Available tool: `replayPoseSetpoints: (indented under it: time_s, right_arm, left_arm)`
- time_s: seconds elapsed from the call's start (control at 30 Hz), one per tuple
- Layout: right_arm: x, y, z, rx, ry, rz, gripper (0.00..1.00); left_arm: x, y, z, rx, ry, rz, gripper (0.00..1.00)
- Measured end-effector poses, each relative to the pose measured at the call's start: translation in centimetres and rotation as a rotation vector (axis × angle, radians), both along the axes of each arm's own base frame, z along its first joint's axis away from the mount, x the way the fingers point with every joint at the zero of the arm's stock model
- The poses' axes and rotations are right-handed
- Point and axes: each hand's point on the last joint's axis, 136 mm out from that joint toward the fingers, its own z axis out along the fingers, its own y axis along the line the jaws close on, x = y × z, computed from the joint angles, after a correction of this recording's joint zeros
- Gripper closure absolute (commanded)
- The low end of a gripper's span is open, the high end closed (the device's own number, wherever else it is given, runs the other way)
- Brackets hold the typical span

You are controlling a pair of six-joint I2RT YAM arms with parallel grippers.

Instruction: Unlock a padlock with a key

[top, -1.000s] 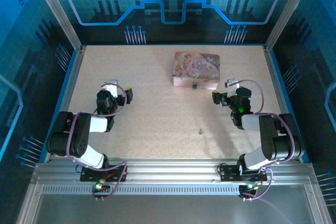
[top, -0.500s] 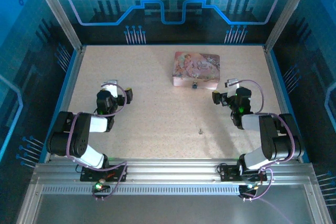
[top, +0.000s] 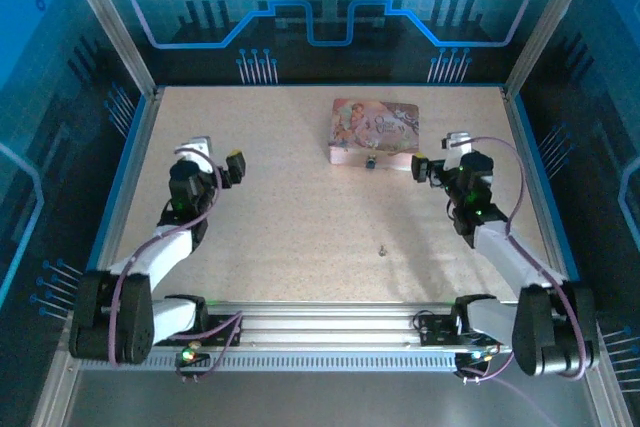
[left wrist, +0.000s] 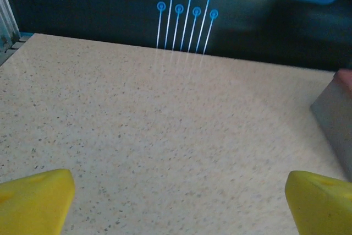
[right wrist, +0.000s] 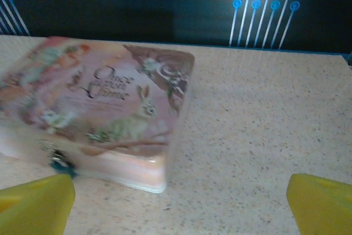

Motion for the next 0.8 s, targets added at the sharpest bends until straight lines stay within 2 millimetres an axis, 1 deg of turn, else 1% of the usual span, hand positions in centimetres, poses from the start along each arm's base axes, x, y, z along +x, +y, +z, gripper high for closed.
replayPoseSetpoints:
  time_s: [0.03,0.1,0.17,0.23,0.3,0.37,0.47,0.53,0.6,0.7,0.8]
  right_arm:
    - [-0.4,0.5,0.7,0.015,0.012,0.009,0.0]
    - [-1.3,1.3,1.4,0.05,0.057,0.021,0.0]
    - [-2.4,2.1,1.3,0.094,0.126,0.037,0.0]
    - [-3.6,3.0,0.7,0.139,0.211,0.056,0.0]
    - [-5.1,4.2,-0.4,0.178,0.311,0.086,0.04]
    - [-6.8,5.5,-1.8,0.207,0.421,0.122,0.08]
    - [-9.5,7.7,-4.2,0.219,0.59,0.174,0.13]
    - [-11.2,9.1,-5.8,0.213,0.696,0.203,0.17]
    - [-13.0,10.3,-7.5,0.2,0.804,0.225,0.21]
    - [-14.6,11.3,-9.5,0.172,0.913,0.237,0.26]
    - [-15.8,12.0,-11.5,0.122,1.01,0.243,0.32]
  left_arm:
    - [-0.1,-0.1,1.1,-0.037,-0.006,0.002,0.01]
    - [-0.6,-0.6,2.8,-0.115,-0.012,-0.008,0.01]
    - [-1.4,-1.3,3.3,-0.19,0.004,-0.03,0.01]
    - [-2.3,-2.2,3.0,-0.266,0.044,-0.056,0.01]
    - [-3.2,-3.3,2.6,-0.335,0.09,-0.086,0.01]
    - [-4.0,-4.9,2.4,-0.391,0.124,-0.129,0.01]
    - [-5.2,-8.4,2.3,-0.457,0.17,-0.229,0.01]
    - [-6.1,-10.9,1.9,-0.492,0.207,-0.298,0.02]
    - [-7.2,-13.4,0.9,-0.532,0.256,-0.359,0.02]
    - [-8.1,-16.0,-1.0,-0.58,0.324,-0.409,0.03]
    - [-8.4,-18.1,-2.9,-0.611,0.39,-0.435,0.03]
